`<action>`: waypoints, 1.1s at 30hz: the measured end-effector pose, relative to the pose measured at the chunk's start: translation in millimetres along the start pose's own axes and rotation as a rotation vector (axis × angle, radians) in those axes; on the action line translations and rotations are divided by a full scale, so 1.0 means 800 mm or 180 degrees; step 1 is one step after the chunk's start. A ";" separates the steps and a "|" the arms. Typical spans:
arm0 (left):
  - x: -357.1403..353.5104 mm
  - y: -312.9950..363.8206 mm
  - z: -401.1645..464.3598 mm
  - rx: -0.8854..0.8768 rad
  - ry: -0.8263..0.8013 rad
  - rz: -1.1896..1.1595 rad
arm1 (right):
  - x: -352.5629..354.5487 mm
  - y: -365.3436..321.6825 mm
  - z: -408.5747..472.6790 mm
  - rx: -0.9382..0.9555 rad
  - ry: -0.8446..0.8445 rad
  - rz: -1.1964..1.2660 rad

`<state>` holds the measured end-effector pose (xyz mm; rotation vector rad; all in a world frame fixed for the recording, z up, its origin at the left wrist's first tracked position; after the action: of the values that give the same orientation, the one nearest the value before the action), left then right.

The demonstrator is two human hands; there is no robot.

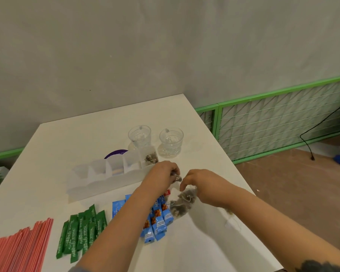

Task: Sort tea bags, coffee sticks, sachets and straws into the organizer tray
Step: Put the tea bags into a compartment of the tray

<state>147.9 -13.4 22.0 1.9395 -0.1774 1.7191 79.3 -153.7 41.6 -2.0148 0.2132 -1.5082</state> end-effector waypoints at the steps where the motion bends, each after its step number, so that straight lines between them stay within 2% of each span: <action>1: 0.003 0.000 0.000 0.0016 0.0056 -0.0071 | -0.005 -0.001 0.001 0.0031 -0.0055 -0.0094; 9: 0.031 0.000 -0.005 0.0075 0.0347 -0.0355 | -0.039 0.006 0.012 0.0115 -0.0234 -0.0769; 15: 0.045 -0.005 -0.009 0.0113 0.0484 -0.0503 | -0.046 0.013 0.026 -0.0079 -0.0226 -0.0793; 18: 0.052 -0.007 -0.011 0.0122 0.0528 -0.0591 | -0.039 0.014 0.030 -0.0200 -0.0148 -0.0575; 24: 0.068 -0.015 -0.012 0.0125 0.0658 -0.0664 | -0.003 -0.003 0.031 -0.0208 0.0413 0.0086; 33: 0.108 -0.038 -0.008 0.0092 0.0912 -0.0524 | 0.046 -0.040 0.040 -0.0240 0.0967 0.1112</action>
<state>171.2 36.5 95.3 1.6529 0.1092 1.8702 113.5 -133.2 84.1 -1.6842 0.7159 -1.5843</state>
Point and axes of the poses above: each hand's wrist, its own z-axis towards the middle knuckle, its own x-axis out of the back of the hand, y = z × x, the point moved 2 cm from there along z, towards the middle knuckle, and after that the axes turned 9 degrees about z, right-handed, at the moved point
